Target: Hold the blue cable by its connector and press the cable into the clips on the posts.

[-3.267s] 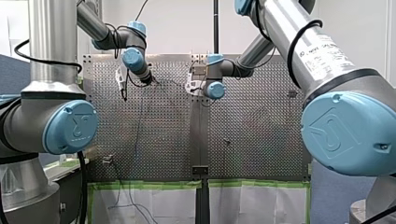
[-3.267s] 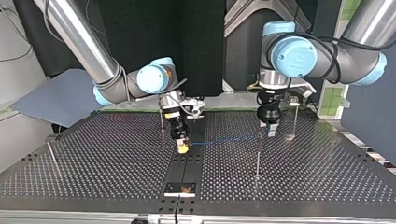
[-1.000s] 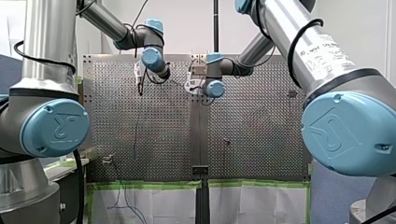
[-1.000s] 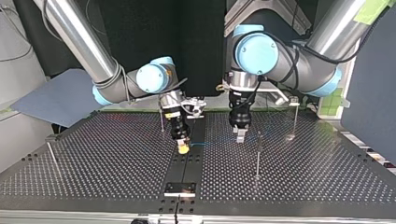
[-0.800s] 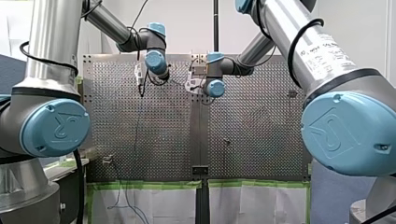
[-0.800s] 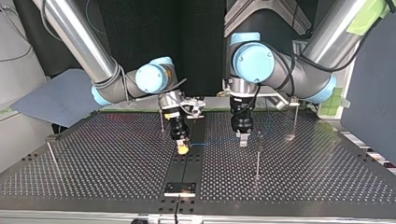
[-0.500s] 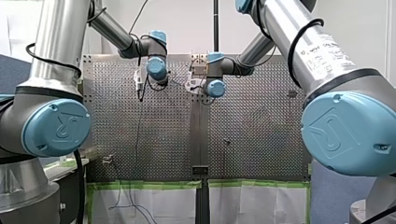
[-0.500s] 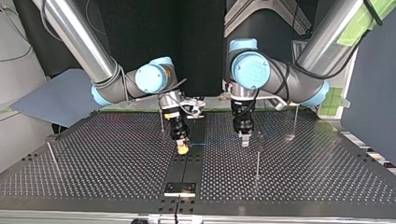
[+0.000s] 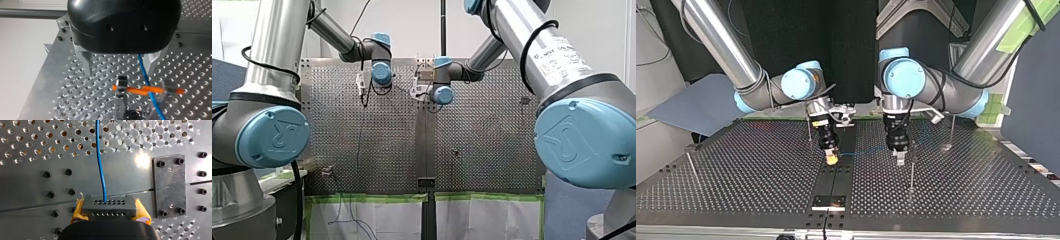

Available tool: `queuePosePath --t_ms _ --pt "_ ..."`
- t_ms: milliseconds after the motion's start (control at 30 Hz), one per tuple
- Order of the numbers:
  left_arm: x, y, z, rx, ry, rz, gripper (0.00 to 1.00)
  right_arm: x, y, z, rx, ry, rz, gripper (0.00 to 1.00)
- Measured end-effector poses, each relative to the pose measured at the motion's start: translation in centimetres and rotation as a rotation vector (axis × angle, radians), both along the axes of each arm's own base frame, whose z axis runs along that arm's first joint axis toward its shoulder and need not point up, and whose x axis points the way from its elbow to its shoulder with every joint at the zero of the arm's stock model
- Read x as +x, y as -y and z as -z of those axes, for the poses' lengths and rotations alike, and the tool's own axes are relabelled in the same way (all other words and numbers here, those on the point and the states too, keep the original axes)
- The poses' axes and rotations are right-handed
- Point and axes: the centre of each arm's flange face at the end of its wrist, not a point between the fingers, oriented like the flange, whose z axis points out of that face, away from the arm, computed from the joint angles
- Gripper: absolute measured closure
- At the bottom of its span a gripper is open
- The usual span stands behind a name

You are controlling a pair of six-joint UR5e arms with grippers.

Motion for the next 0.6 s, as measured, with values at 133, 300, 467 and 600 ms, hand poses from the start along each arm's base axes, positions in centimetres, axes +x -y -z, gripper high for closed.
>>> queuePosePath --t_ms 133,300,467,600 --pt "0.9 0.4 0.2 0.013 -0.02 0.001 0.02 0.0 0.0 0.0 0.0 0.0 0.0 1.0" --pt "2.1 0.6 0.3 0.024 -0.036 -0.019 0.02 -0.1 0.1 0.1 0.0 -0.002 0.002 1.0" --pt "2.3 0.4 0.2 0.024 -0.035 -0.049 0.02 -0.2 0.2 0.1 -0.001 -0.002 0.004 1.0" --pt "2.3 0.5 0.1 0.022 -0.033 -0.049 0.02 -0.2 0.2 0.2 0.0 -0.002 0.005 1.0"
